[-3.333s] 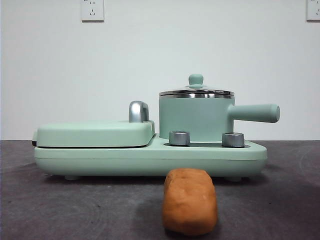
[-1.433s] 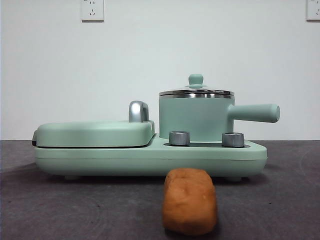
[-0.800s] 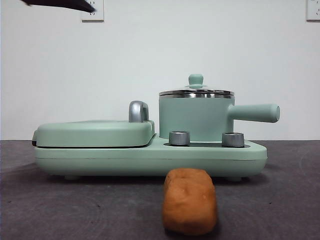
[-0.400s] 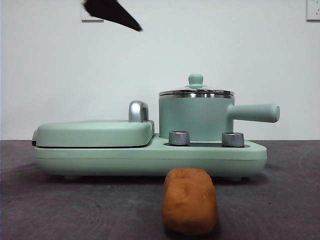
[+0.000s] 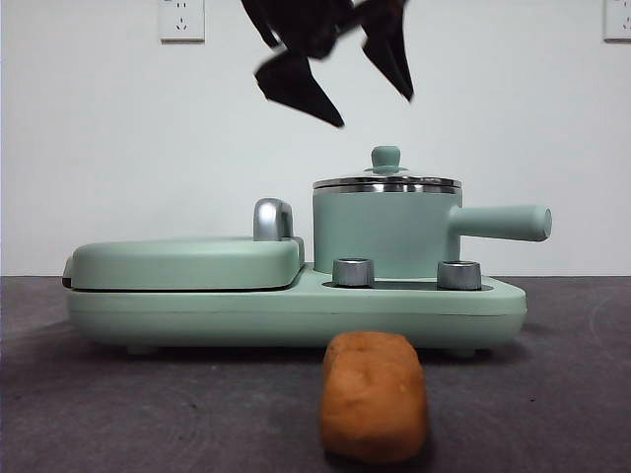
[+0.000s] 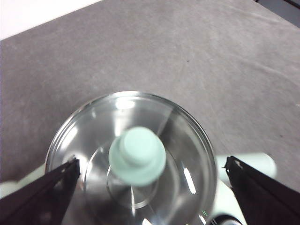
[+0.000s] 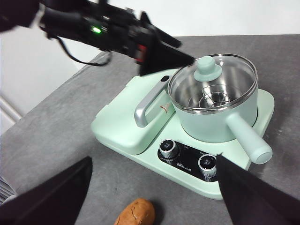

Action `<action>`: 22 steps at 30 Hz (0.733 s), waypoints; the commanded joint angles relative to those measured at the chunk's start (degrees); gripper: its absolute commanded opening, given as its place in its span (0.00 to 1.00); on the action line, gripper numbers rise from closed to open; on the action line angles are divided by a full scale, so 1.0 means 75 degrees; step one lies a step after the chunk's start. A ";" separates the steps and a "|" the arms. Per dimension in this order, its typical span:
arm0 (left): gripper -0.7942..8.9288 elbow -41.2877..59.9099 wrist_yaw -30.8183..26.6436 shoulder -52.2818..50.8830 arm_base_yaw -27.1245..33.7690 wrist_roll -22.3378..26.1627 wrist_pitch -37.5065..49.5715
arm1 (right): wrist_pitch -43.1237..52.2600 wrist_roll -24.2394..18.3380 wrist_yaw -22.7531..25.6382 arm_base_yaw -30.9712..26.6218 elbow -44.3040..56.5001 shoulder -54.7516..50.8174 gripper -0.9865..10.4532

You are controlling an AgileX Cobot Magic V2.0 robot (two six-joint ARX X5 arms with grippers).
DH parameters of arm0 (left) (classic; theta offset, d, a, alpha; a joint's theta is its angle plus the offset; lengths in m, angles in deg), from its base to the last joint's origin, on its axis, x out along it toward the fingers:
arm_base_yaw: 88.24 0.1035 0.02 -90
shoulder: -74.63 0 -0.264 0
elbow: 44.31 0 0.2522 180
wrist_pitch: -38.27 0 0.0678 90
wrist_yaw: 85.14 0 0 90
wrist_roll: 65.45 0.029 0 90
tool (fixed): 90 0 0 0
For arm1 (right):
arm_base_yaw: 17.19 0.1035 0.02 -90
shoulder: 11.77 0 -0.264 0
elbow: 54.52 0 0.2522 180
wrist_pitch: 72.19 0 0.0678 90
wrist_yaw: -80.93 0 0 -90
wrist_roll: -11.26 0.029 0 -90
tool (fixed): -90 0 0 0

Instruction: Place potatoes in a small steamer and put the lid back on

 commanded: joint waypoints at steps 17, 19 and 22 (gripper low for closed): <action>0.58 -0.0236 -0.0242 0.1128 -0.0134 0.0545 0.0956 | 0.0050 -0.0079 0.0000 0.0009 -0.0128 0.0032 0.45; 0.53 -0.0236 -0.0242 0.1128 -0.0189 0.0941 0.0959 | 0.0047 -0.0076 0.0003 0.0009 -0.0128 0.0032 0.45; 0.45 -0.0236 -0.0242 0.1128 -0.0224 0.1204 0.0956 | 0.0050 -0.0079 0.0003 0.0009 -0.0128 0.0032 0.45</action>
